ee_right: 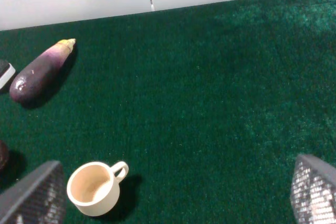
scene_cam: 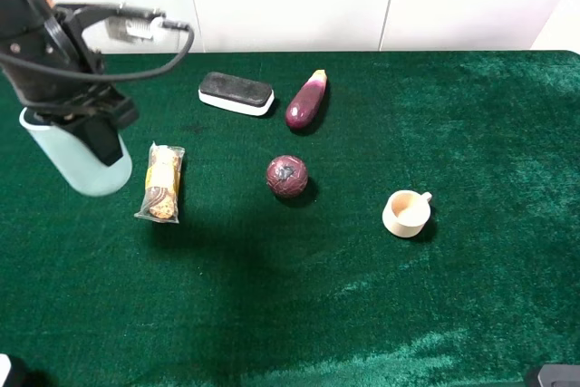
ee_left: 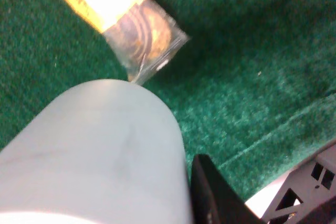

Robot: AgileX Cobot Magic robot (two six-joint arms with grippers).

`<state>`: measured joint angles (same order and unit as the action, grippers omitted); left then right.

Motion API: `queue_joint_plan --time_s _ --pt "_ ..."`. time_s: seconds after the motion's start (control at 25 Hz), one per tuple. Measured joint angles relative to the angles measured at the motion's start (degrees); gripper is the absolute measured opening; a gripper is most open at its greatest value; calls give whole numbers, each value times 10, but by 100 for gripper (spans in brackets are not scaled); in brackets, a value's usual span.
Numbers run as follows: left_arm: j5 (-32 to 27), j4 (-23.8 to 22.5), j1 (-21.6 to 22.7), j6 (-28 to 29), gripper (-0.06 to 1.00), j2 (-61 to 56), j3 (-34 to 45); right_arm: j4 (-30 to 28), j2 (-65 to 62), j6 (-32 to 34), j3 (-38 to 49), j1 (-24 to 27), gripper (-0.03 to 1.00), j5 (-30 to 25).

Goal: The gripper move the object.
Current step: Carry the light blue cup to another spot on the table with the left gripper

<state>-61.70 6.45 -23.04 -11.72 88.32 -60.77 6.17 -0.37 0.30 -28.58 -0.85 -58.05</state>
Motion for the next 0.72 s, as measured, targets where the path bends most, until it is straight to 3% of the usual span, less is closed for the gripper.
queue_joint_plan --time_s 0.72 --pt "62 -47 -145 73 8 24 -109 0 0 0 0 0 65 -1"
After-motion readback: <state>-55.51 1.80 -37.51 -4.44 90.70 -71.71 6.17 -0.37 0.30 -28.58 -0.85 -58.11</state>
